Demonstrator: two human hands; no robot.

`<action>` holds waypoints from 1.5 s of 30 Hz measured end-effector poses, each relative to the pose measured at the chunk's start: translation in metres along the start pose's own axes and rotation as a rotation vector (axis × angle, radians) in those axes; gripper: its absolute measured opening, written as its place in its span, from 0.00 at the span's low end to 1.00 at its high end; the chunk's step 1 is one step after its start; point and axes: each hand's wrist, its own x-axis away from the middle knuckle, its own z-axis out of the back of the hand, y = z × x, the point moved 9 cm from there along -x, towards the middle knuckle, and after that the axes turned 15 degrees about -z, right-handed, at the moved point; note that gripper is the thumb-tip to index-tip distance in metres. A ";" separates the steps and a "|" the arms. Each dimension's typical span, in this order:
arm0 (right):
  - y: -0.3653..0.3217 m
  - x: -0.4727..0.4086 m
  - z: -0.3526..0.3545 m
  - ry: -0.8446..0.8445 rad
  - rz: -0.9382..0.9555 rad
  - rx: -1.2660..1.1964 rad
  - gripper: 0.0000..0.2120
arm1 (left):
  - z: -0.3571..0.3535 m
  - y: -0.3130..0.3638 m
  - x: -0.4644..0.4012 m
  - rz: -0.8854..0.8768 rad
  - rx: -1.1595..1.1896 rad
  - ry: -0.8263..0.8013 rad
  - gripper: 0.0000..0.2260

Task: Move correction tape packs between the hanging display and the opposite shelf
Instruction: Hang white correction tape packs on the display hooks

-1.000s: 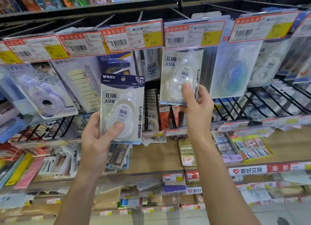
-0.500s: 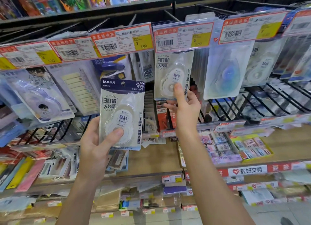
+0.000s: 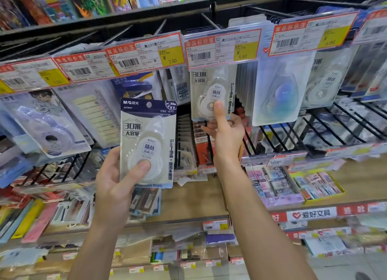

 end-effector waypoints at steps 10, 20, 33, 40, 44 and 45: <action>-0.001 -0.005 0.004 -0.068 -0.086 0.078 0.31 | -0.012 -0.005 0.000 0.016 0.007 -0.009 0.14; -0.022 0.011 0.050 -0.015 0.185 0.761 0.11 | -0.041 -0.009 0.004 0.007 0.084 -0.061 0.14; -0.041 -0.011 0.080 0.212 0.377 1.882 0.31 | -0.080 -0.012 0.009 0.039 0.069 -0.155 0.21; -0.034 -0.013 0.078 0.207 0.393 1.980 0.32 | -0.089 -0.005 0.002 0.020 0.069 -0.161 0.20; -0.034 -0.013 0.076 0.230 0.469 2.004 0.35 | -0.101 0.007 -0.006 -0.026 0.056 -0.182 0.19; -0.033 -0.014 0.076 0.229 0.475 2.013 0.35 | -0.105 0.010 -0.010 -0.047 0.046 -0.196 0.20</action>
